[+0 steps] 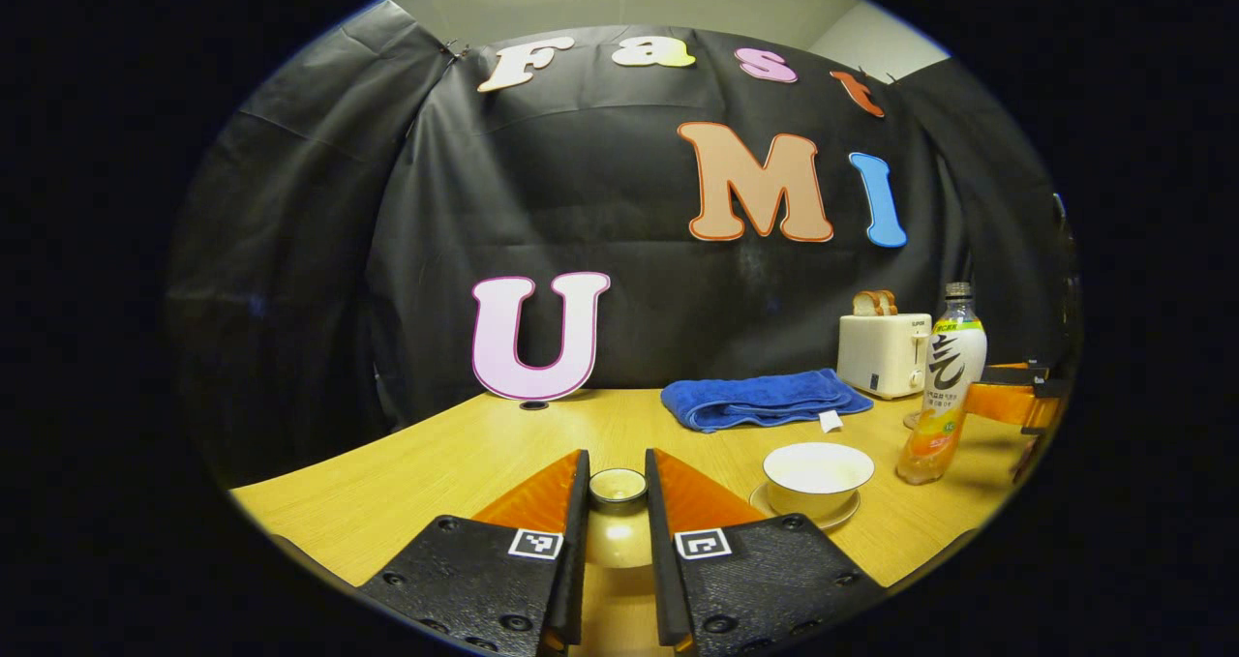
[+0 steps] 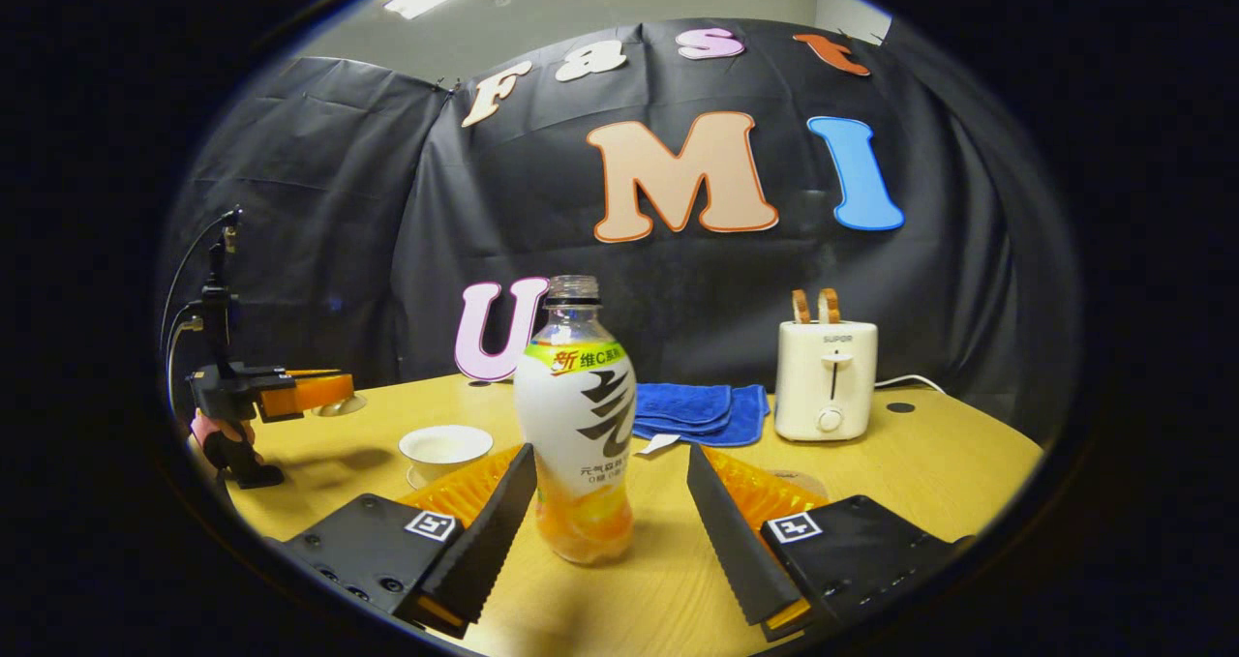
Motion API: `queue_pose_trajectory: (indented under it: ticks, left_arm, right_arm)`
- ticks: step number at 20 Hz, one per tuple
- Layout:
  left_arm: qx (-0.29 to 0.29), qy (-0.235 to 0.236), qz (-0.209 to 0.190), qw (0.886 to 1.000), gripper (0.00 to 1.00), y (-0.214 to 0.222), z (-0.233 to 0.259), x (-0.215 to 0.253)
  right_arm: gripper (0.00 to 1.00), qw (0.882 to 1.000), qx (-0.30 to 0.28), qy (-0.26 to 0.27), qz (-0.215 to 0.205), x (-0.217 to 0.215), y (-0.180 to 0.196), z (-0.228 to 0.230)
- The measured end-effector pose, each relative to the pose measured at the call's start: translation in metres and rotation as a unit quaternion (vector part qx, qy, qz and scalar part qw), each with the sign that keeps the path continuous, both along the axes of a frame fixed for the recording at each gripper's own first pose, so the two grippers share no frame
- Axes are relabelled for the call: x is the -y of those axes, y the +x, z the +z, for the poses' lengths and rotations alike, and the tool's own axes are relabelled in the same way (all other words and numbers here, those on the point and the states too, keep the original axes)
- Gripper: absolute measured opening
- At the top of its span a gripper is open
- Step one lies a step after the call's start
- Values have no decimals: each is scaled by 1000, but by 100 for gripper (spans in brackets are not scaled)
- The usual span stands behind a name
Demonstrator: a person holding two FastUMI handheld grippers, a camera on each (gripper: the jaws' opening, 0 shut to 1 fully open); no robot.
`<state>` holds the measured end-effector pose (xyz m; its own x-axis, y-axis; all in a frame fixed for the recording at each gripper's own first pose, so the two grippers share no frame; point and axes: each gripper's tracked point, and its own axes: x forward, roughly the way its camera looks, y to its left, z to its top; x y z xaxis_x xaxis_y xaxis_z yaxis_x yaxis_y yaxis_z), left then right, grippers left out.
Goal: Open the teacup lid with one hand, grasp the water bottle and pour water into the teacup with the other hand; after pouring, place the water bottle on the coaster and then close the teacup lid.
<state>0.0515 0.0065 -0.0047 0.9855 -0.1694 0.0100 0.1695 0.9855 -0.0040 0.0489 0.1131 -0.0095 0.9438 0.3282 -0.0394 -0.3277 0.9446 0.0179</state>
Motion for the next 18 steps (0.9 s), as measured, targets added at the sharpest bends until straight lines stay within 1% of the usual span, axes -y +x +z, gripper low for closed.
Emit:
queue_pose_trajectory:
  ticks: [2,5,9,13,14,17,18]
  left_arm:
    - [0,0,10,1000,28,2,-1,-7]
    - [-1,0,8,1000,27,2,-1,-5]
    - [0,0,6,1000,27,2,-1,-5]
    - [-1,0,7,1000,27,2,-2,-5]
    - [-1,0,7,1000,27,2,-1,-5]
    - [-1,0,7,1000,27,2,-2,-5]
    - [-1,0,7,1000,27,2,-2,-5]
  right_arm:
    - [99,1000,-6,-3,3,-11,8,-2]
    - [99,1000,-12,-4,9,-21,11,-3]
    - [100,1000,-22,-8,7,-27,20,-8]
    - [100,999,-49,-17,-2,-29,24,-16]
    - [95,998,-62,-23,-12,-27,29,-21]
    - [75,996,-77,-33,-19,-28,36,-26]
    - [76,996,-83,-36,-20,-28,36,-28]
